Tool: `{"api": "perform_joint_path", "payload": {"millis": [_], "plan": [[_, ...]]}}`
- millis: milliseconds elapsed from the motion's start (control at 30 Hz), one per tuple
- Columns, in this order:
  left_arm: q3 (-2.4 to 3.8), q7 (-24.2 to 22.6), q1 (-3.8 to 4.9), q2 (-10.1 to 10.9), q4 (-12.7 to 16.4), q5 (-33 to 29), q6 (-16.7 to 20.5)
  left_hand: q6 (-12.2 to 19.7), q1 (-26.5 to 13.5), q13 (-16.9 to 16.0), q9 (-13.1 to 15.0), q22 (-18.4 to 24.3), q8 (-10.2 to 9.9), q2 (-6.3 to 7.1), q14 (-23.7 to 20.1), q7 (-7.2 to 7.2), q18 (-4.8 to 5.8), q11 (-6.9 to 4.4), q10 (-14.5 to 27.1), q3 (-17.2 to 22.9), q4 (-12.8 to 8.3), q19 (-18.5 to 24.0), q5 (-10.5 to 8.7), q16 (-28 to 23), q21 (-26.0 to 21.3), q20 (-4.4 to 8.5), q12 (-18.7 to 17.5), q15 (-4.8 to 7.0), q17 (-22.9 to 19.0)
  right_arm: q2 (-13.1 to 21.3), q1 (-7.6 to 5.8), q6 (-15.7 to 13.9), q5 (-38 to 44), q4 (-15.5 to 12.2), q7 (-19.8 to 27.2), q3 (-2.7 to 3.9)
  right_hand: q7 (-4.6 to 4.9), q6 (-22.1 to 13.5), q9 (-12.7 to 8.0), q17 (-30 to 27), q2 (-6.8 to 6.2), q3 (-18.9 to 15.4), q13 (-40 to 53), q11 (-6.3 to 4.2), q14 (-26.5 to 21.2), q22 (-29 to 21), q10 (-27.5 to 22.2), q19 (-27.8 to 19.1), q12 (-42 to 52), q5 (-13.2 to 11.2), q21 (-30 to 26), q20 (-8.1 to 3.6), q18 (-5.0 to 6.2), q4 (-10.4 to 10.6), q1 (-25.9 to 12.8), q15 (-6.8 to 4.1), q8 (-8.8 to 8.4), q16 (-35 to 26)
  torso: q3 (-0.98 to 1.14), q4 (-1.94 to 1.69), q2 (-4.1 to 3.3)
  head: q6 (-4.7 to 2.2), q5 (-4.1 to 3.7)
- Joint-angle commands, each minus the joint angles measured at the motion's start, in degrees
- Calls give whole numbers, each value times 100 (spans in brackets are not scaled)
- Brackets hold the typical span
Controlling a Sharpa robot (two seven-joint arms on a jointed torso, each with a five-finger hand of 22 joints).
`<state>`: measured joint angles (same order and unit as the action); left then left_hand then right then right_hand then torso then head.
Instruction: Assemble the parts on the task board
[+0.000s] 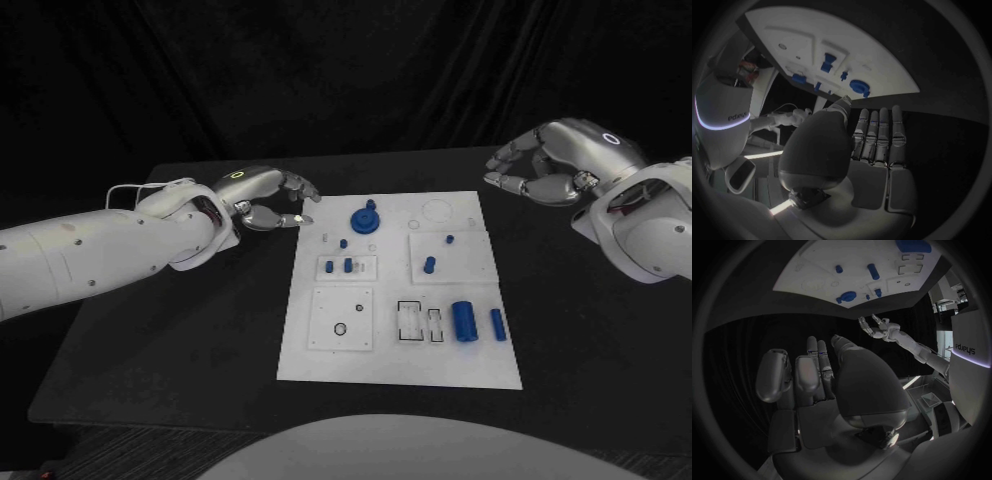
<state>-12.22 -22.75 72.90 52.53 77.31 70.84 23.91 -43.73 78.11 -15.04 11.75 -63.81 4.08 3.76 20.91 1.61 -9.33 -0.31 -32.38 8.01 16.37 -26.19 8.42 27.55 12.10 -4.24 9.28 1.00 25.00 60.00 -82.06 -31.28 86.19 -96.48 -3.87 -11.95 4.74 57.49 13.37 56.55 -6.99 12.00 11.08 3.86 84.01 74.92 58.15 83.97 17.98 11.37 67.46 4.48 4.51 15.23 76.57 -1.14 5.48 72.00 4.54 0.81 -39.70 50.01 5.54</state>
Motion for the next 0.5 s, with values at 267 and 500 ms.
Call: {"api": "perform_joint_path", "payload": {"millis": [267, 500], "plan": [[7, -1823, 179, 138, 309, -3910, -1210, 2440, -868, 1413, -811, 4366, -184, -429, -2091, -534, -58, -612, 3036, -1321, 50, 2468, 62, -2755, -1047, 248, -867, 311, -2500, -167, -287, 907, 766, 41, 195, 7, -260, -168, -338, 262, 5, -397, -391, 28, 73, 864, -375, -95, -453, 15, -238, -51, 24, -75, 450, -112, -146, 133, -74, -6, 17, -1, -48], [5, -1992, 179, 60, 523, -5782, -2417, 3131, -1229, 1504, -1022, 5393, -260, -587, -2091, -516, 15, -592, 3238, -1622, 53, 2572, -209, -2755, -1117, 83, -928, 67, -2500, -328, -212, 1626, 998, 201, 408, 7, -229, -149, -473, 478, 14, -414, -529, 10, 111, 888, -376, -69, -532, 62, -198, -83, 12, -151, 721, -132, -165, 256, -213, -74, 27, -1, -99]]}}
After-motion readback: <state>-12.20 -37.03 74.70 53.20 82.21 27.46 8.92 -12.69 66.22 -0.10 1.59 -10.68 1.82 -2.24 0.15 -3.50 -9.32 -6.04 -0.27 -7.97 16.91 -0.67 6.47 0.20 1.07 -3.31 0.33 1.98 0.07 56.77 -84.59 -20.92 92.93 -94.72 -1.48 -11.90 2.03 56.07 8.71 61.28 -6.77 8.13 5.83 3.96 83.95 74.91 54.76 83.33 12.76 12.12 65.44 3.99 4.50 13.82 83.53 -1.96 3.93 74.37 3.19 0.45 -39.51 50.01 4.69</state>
